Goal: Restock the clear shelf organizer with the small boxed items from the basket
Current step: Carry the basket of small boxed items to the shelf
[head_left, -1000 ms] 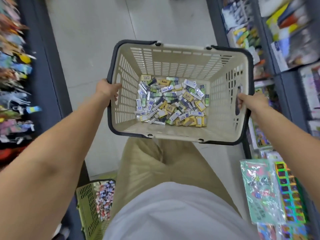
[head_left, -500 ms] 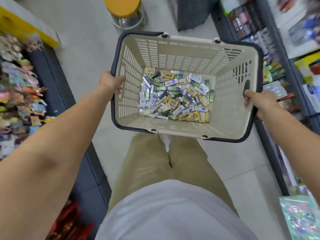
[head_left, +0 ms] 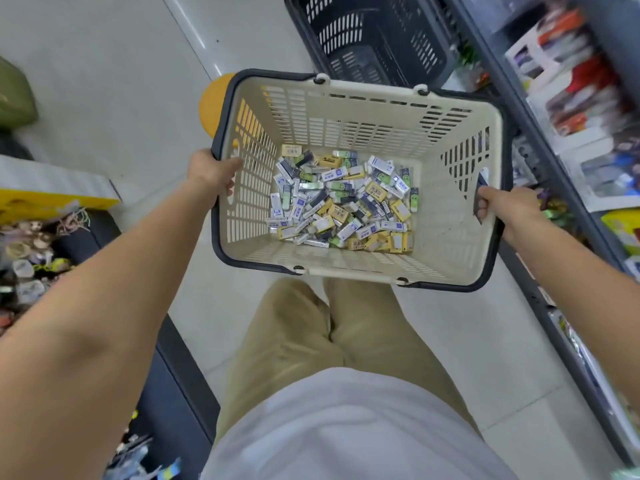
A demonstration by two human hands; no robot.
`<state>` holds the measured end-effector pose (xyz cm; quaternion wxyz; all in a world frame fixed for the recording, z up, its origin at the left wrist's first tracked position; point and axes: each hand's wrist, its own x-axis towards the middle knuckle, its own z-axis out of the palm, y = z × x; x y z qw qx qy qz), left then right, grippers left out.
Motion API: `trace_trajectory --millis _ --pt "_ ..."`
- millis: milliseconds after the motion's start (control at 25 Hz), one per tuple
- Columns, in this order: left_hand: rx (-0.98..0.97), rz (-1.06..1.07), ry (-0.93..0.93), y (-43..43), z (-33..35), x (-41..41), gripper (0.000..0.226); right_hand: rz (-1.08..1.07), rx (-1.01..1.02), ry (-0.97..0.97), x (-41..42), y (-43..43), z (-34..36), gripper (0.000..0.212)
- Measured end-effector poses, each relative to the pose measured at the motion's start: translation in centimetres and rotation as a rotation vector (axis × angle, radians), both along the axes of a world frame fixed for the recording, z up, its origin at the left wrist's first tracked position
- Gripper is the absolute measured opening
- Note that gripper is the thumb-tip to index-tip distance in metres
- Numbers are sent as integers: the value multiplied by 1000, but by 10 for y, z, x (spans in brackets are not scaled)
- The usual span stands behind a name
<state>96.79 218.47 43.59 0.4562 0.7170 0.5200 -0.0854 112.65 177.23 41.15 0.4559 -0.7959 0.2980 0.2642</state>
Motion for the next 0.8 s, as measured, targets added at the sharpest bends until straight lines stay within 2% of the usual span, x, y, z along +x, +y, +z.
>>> trace_trajectory --millis 160,280,480,560,800 --pt "-13 -55 0 50 9 88 21 -61 -13 1 64 40 10 6" --pt "-6 -147 -19 85 12 160 17 -122 -32 -6 103 66 8 17" --pt "3 -316 -30 132 5 272 12 -301 -15 12 139 100 -13 11" --pt "20 -364 -16 143 6 313 13 -377 -6 18 152 111 -14 5" --pt "79 -457 35 153 1 418 21 -499 -26 53 202 127 -21 12"
